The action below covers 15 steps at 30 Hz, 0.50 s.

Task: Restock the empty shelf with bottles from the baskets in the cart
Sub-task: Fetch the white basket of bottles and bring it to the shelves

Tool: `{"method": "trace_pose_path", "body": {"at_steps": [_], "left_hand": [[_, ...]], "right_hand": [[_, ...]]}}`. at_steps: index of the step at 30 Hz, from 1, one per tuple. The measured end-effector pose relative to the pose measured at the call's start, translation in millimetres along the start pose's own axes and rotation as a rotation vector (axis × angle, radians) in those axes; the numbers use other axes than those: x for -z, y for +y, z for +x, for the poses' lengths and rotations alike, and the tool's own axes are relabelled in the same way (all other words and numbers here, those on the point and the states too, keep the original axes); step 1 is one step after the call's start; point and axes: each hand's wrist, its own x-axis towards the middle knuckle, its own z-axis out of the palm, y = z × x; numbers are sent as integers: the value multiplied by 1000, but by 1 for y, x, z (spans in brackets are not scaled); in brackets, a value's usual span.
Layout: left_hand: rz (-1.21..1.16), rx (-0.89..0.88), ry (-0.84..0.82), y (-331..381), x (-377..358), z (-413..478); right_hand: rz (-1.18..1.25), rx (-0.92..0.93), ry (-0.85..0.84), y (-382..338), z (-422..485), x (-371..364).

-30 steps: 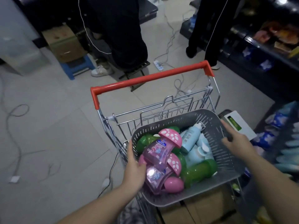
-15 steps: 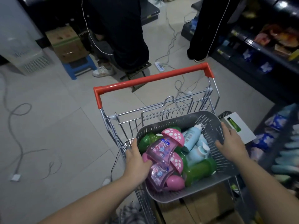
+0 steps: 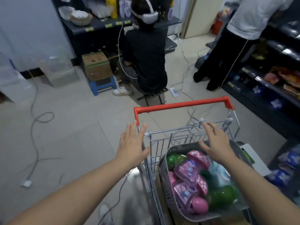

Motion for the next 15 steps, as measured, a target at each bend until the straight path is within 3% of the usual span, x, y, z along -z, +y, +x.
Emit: {"method": "trace_pose_path", "body": {"at_steps": [9, 15], "left_hand": [[210, 181, 111, -181, 116, 18], [268, 358, 159, -302, 183, 1]], "right_hand": [[-43, 378, 59, -196, 51, 28], [-73, 479, 90, -303, 80, 31]]}}
